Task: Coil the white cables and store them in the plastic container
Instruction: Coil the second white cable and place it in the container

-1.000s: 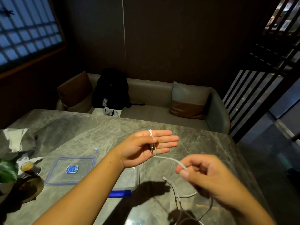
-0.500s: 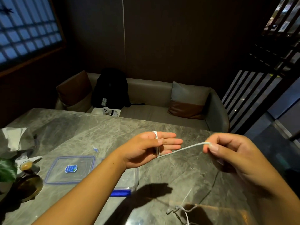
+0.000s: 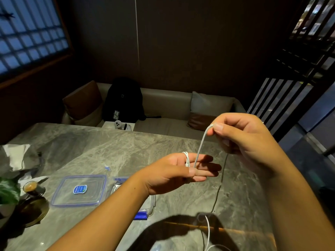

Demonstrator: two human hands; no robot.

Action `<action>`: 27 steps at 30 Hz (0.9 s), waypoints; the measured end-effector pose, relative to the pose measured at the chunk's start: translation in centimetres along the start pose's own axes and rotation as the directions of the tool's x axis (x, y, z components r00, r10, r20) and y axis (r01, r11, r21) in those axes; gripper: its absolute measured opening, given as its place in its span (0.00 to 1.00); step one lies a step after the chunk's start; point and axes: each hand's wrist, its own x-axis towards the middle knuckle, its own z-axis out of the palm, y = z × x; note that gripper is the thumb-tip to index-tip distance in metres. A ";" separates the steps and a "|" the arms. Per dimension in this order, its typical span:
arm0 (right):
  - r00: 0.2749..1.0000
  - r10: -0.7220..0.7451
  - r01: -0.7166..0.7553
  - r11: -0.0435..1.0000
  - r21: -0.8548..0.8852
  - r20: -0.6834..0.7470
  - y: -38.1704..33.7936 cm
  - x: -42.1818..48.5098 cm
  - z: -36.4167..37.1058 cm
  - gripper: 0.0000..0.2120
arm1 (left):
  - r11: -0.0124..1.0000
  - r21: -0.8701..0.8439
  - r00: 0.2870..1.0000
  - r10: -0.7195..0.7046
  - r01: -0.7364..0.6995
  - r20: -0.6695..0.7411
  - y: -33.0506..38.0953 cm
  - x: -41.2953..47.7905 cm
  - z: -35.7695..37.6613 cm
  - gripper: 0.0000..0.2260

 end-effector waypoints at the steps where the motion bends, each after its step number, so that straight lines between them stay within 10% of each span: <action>1: 1.000 -0.013 0.013 1.000 -0.009 -0.001 -0.1 0.4 0.0 0.10 | 1.000 0.019 1.000 0.002 -0.002 0.009 0.2 0.1 0.2 0.23; 27: 0.981 0.168 -0.176 0.981 0.084 0.099 5.5 4.3 1.3 0.15 | 0.993 0.114 0.981 -0.023 0.001 0.192 0.9 0.3 2.4 0.18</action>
